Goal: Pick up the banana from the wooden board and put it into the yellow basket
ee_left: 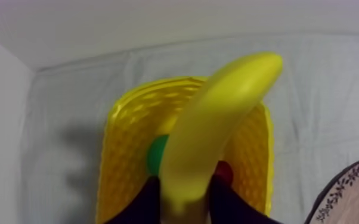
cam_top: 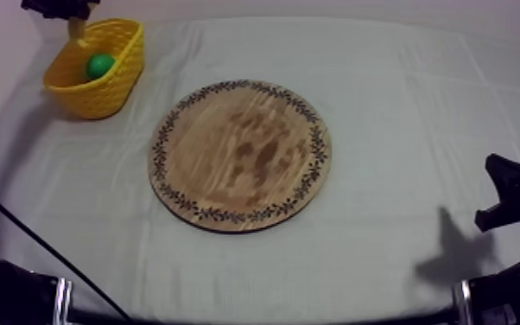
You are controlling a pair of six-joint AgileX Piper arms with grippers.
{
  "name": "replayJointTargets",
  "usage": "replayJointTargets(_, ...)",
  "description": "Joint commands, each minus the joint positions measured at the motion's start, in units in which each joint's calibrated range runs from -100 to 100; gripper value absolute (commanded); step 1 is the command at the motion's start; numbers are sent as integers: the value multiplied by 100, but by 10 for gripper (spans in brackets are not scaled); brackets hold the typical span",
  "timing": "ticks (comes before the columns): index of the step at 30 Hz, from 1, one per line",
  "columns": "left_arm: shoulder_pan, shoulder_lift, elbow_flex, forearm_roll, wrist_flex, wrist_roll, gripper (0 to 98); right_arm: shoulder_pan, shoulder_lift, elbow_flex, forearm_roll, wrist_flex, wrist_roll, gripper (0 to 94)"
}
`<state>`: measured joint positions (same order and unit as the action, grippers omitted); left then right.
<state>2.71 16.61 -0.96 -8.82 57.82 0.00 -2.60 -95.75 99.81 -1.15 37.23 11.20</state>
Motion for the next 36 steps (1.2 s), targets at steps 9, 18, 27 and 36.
replayJointTargets(9, -53, 500, 69, -18, -183, -79, 174, 0, 0, -3, 0, 3, 1, 3)
replayJointTargets(18, -48, 470, 305, -26, -365, 39, 545, 0, 0, -3, 0, 3, 1, 3)
replayJointTargets(27, -7, 212, 421, 7, -449, 57, 533, 0, 0, -3, 0, 3, 1, 3)
replayJointTargets(36, -95, -917, 1112, 216, -1001, -149, 62, 0, 0, -3, 0, 3, 1, 3)
